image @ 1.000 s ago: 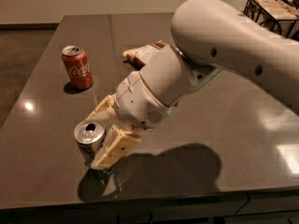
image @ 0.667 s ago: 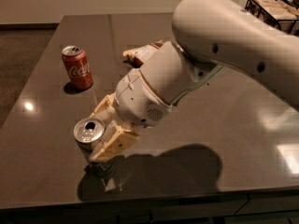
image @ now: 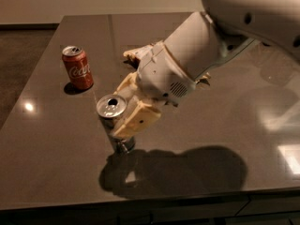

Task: Knock redbull can over

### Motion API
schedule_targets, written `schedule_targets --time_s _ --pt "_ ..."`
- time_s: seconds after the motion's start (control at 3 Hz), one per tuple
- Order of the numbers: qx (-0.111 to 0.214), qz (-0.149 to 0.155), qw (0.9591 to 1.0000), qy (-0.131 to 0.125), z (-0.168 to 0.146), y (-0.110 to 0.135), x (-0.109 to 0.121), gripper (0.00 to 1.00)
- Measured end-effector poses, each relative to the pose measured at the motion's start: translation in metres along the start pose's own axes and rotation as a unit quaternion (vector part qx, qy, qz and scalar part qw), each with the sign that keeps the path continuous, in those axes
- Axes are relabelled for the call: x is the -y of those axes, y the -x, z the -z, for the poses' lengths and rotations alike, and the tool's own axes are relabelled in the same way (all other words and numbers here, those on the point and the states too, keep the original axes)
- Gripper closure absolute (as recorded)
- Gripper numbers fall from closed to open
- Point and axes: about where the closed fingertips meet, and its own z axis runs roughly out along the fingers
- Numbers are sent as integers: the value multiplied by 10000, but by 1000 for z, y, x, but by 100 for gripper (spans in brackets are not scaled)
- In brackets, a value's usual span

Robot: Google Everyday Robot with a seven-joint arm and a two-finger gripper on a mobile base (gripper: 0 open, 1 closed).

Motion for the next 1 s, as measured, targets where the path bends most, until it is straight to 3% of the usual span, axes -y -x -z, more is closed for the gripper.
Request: schedule_targets --time_s 0.33,0.67,1.0 --pt "-695 -113 9970 -308 20 -8 11 100" --pt "-1540 -48 9867 -510 27 -17 24 100" --pt "-2260 43 9723 -595 26 -28 37 100"
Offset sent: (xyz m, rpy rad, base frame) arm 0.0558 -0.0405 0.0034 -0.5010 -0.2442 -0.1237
